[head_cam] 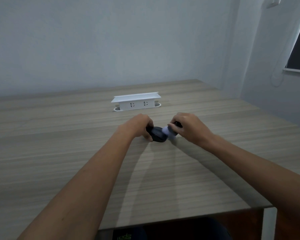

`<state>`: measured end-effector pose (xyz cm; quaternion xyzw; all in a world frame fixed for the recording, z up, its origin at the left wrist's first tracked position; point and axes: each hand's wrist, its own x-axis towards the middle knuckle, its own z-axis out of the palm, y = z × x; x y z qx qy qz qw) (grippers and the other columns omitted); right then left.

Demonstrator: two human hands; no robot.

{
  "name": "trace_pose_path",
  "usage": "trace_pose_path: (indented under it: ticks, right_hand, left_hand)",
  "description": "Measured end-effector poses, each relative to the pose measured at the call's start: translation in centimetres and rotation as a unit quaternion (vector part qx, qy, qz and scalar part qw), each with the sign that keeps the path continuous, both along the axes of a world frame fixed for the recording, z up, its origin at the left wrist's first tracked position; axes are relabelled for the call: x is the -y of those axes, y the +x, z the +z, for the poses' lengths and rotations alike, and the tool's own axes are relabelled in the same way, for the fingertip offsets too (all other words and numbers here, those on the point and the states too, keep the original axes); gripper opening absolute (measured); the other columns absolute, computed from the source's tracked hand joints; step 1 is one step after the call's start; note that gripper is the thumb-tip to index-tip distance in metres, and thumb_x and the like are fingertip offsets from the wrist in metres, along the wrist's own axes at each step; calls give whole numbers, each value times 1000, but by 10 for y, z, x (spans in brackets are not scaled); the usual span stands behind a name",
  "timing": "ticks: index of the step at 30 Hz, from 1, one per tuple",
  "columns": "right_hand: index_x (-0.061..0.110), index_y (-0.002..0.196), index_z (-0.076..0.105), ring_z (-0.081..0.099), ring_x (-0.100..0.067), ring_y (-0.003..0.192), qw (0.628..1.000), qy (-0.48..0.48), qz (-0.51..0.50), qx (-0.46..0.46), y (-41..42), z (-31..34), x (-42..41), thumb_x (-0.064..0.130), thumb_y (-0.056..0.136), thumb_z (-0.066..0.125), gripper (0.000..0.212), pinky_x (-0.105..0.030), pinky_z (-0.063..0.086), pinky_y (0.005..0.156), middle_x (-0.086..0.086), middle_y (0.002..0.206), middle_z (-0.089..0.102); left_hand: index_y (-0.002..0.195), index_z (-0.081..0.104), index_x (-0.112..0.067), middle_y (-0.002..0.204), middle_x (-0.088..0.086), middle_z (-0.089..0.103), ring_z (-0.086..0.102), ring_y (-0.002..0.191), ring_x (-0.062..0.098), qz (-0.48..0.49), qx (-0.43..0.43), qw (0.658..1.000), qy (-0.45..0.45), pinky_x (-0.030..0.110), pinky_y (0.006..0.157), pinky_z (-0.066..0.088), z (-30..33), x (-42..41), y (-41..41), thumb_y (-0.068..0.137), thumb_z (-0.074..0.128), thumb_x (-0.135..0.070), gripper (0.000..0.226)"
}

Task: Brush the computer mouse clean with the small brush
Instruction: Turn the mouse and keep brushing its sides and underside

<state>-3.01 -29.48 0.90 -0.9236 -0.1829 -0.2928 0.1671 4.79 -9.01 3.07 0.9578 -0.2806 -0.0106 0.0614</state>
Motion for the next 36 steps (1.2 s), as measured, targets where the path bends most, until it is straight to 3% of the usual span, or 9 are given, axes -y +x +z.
trace_pose_path:
  ticks: [6,11,16,21,26,32,36]
  right_hand:
    - [13,85,74,59,-9,68,998,-3,66,-10,-5,4,-10,24,89,67,13,-22,46,62,5,79,68]
    - [9,85,74,64,-19,74,1000,-6,-4,-8,0,1,5,23,89,65,17,-29,48,63,-1,82,70]
    - [14,87,75,56,-6,66,997,-1,78,-6,-10,3,-9,24,90,68,13,-18,44,62,10,77,64]
    - [10,85,76,63,-16,72,999,-23,8,-28,-1,2,3,24,90,65,18,-35,52,65,0,80,70]
    - [15,83,76,61,-8,69,997,59,42,-29,-7,4,-4,25,88,70,13,-19,45,63,6,77,71]
    - [11,81,75,65,-18,73,998,38,-32,-41,4,1,14,23,89,66,17,-34,52,66,-1,79,72]
    - [15,80,75,62,-9,68,996,64,22,-51,-4,3,4,24,90,68,15,-21,47,63,6,74,71]
  left_hand:
    - [119,71,-15,113,7,71,64,102,27,4,7,1000,2,36,88,53,-2,1,2,67,90,-32,58]
    - [121,71,-13,114,8,71,64,104,28,8,2,1000,-4,40,92,54,-2,0,1,67,91,-31,60]
    - [120,71,-15,113,8,71,64,102,27,4,6,1000,0,39,90,54,-3,0,1,68,90,-32,57]
    - [121,70,-11,115,10,71,64,105,28,7,2,1000,-6,38,92,53,-3,1,0,70,89,-28,57]
    - [122,70,-12,115,10,71,64,105,28,6,6,1000,-5,38,92,53,-4,0,1,69,89,-29,59]
    - [123,69,-11,117,10,70,64,107,29,8,1,1000,-13,39,94,53,-4,1,0,70,89,-28,58]
    - [122,70,-10,116,10,71,65,107,29,7,-2,1000,-21,39,94,53,-5,0,1,70,89,-26,58]
